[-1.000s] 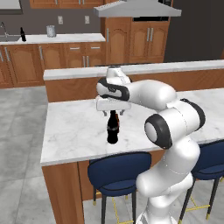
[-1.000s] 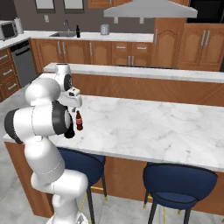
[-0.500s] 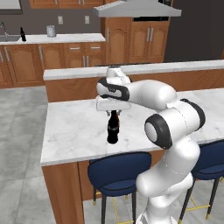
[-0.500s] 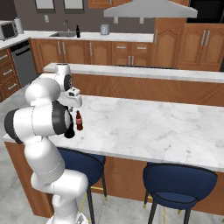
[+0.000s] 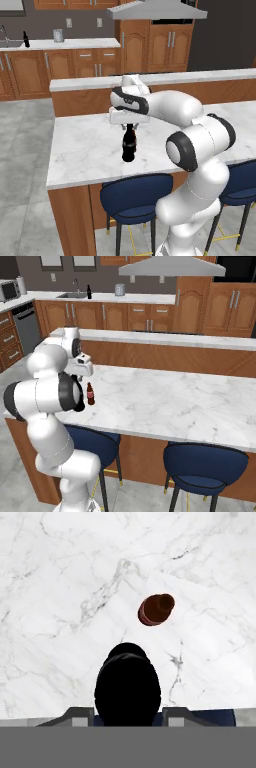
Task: Place the large bottle from the dining counter next to the other large bottle outside the sink, and place the small bottle from the dining counter next to the other small bottle inside the sink.
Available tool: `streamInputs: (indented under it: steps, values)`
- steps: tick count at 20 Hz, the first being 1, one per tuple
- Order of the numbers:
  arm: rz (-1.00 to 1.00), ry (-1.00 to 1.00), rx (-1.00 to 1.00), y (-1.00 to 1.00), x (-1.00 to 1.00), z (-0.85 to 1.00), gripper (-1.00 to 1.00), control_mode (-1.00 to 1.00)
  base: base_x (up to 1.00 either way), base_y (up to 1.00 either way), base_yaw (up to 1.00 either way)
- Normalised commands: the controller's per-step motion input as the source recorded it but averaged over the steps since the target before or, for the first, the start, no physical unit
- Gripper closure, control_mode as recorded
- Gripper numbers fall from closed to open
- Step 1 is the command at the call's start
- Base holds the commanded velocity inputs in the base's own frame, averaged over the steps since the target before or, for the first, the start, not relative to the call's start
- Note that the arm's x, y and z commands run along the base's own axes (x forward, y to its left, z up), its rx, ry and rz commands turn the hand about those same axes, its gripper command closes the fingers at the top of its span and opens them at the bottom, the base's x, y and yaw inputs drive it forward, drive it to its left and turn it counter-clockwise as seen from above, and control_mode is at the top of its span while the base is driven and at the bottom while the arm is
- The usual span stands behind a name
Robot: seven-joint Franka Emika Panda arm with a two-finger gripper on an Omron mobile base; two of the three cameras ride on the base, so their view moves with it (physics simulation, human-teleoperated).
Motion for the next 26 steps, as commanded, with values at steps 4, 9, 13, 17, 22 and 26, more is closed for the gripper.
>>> streamInputs:
  steps: [4, 9, 13, 17, 22, 26]
  values:
    - [0.0, 0.0, 0.0, 0.12, 0.0, 0.89, 1.0, -1.0, 0.0, 0.0, 0.0]
    - [0.0, 0.01, 0.0, 0.02, -0.23, 0.7, 1.0, -1.0, 0.0, 0.0, 0.0]
    - [0.0, 0.02, 0.0, -0.02, -0.21, 0.49, 1.0, -1.0, 0.0, 0.0, 0.0]
    - [0.0, 0.01, 0.0, -0.14, -0.35, 0.36, 1.0, -1.0, 0.0, 0.0, 0.0]
    - [0.0, 0.0, 0.0, -0.26, -0.24, 0.18, 1.0, -1.0, 0.0, 0.0, 0.0]
    - [0.0, 0.0, 0.0, -0.38, -0.09, 0.0, 1.0, -1.0, 0.0, 0.0, 0.0]
